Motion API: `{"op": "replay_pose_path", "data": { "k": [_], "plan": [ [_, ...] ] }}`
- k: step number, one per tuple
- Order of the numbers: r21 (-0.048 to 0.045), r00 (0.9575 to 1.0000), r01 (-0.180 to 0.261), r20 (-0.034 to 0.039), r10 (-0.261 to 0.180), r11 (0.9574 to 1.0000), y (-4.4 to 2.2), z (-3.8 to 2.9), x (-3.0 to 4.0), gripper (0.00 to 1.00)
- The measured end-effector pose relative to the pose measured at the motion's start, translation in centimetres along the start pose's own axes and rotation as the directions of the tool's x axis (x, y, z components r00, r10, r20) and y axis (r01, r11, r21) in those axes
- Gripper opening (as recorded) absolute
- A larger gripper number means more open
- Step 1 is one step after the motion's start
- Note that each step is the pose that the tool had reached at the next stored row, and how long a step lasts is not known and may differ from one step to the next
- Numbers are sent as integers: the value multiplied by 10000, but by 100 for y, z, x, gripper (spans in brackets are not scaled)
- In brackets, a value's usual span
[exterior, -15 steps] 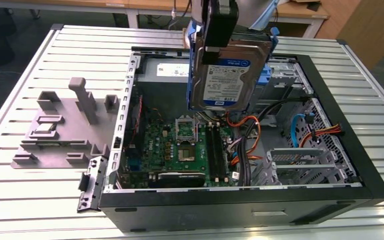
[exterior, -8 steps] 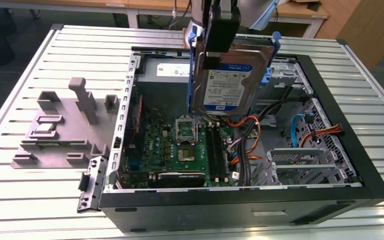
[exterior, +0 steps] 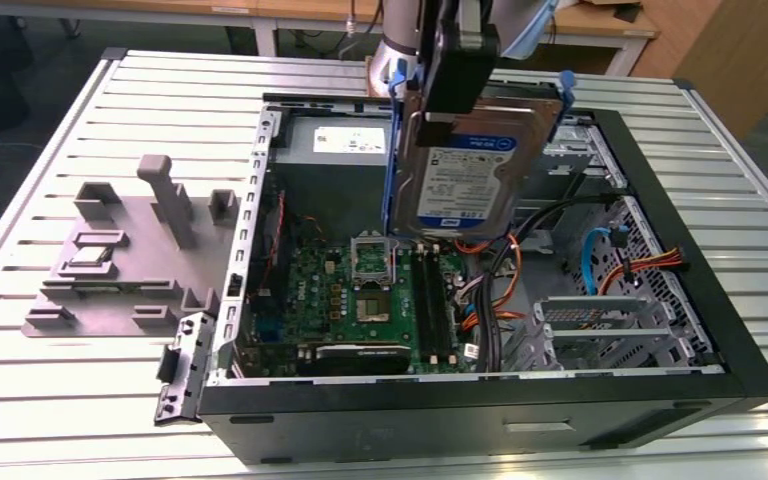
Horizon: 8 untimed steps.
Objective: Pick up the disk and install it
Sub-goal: 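Insert the disk into the insertion slot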
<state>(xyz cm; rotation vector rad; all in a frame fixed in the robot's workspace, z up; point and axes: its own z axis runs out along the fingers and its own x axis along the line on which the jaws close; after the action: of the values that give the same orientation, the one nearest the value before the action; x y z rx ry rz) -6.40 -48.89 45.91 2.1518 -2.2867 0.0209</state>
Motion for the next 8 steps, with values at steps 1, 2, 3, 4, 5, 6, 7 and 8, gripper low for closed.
{"op": "replay_pose_path", "data": {
  "k": [1, 2, 3, 4, 5, 6, 7, 8],
  "plan": [
    [0, 10000, 1, -1, -1, 10000, -19, 1, 2, 36],
    [0, 10000, 0, -1, 0, 10000, -35, 2, 4, 36],
    [0, 10000, 0, 0, 0, 10000, -49, 3, 5, 36],
    [1, 10000, 1, 2, -1, 10000, -59, 5, 5, 36],
    [1, 10000, 0, 2, 0, 10000, -67, 6, 5, 36],
    [0, 10000, 1, 1, -1, 10000, -74, 7, 4, 36],
    [0, 10000, 0, 1, 0, 10000, -81, 8, 4, 36],
    [0, 10000, 0, 0, 0, 10000, -86, 8, 4, 36]
  ]
}}
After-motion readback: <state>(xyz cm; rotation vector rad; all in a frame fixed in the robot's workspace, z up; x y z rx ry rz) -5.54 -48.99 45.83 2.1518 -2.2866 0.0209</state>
